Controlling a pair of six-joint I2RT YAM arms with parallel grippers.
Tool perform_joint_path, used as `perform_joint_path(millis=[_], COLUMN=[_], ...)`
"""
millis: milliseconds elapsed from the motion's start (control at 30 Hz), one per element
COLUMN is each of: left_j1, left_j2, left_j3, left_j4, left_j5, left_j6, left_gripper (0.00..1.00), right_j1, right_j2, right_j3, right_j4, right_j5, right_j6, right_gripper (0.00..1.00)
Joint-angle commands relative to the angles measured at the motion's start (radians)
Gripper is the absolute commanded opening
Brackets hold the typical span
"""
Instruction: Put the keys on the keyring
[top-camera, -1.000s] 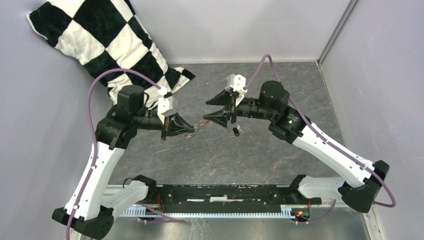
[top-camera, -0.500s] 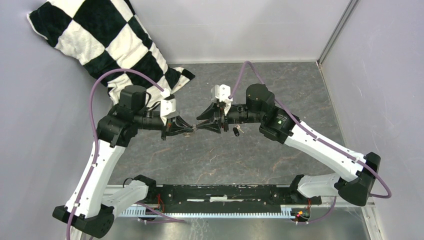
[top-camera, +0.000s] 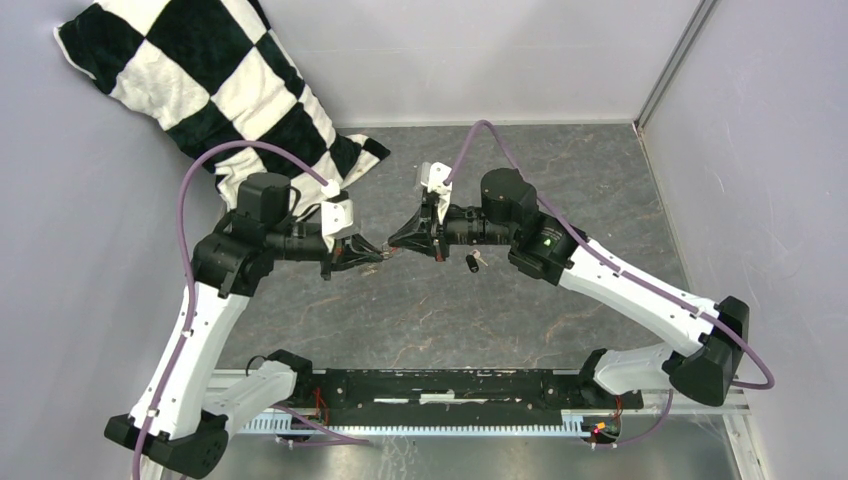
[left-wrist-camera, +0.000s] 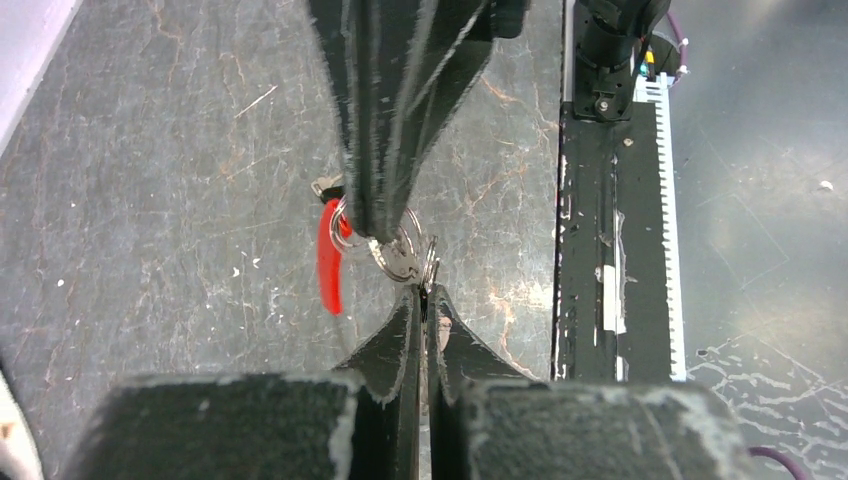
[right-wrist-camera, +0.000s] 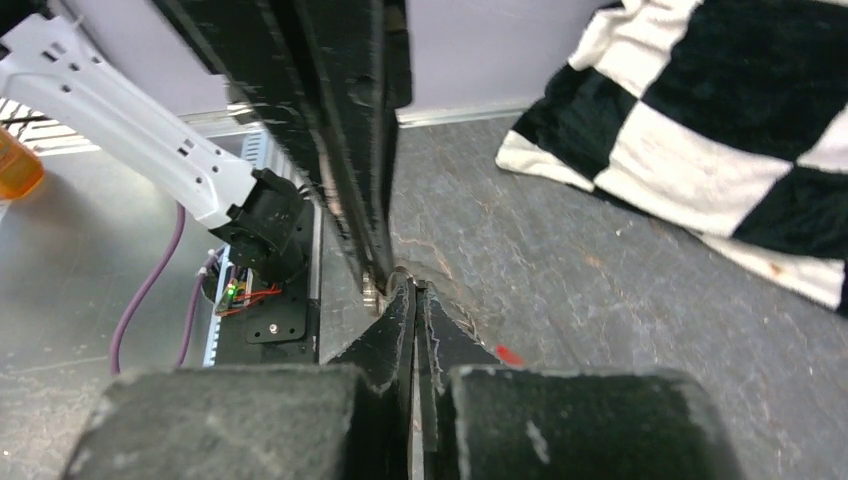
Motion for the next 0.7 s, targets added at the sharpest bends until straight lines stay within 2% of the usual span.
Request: perform_joint_path(millis=[0,367,467,567,667], left_j1=[-0.007,-0.006,-0.006,-0.006,-0.007], left_j2=[-0.037,-0.058,-0.058,-0.058,-0.062], left_j3=[0.000,-0.012,-0.007,-0.002,-0.007], left_j4=[-0.001,-0.001,-0.004,-0.004,0.024], left_j5=[0.064,0.050,0.050,0.050,0.050], left_j6=[0.082,0.112,0.109,0.099,0.053], left_gripper=[0.02,0.03,0.03,0.03,0.02], right_j1=[-0.024,-0.034,-0.033,-0.038,-0.044], right_j2=[0.020,-0.026,-0.011,0.005,-0.039], right_j3=[0.009,-0.061,-0.051,-0.019,-0.045], right_j4=[-0.022,0.049,0.012,-0.078,-0.045], right_j5=[0.149,0.107,0.129,0.212,0.259], right_j6=[0.033,0.087,0.077,0.048,0.041], right_gripper=[0.00,0.00,0.01,0.07,0.11])
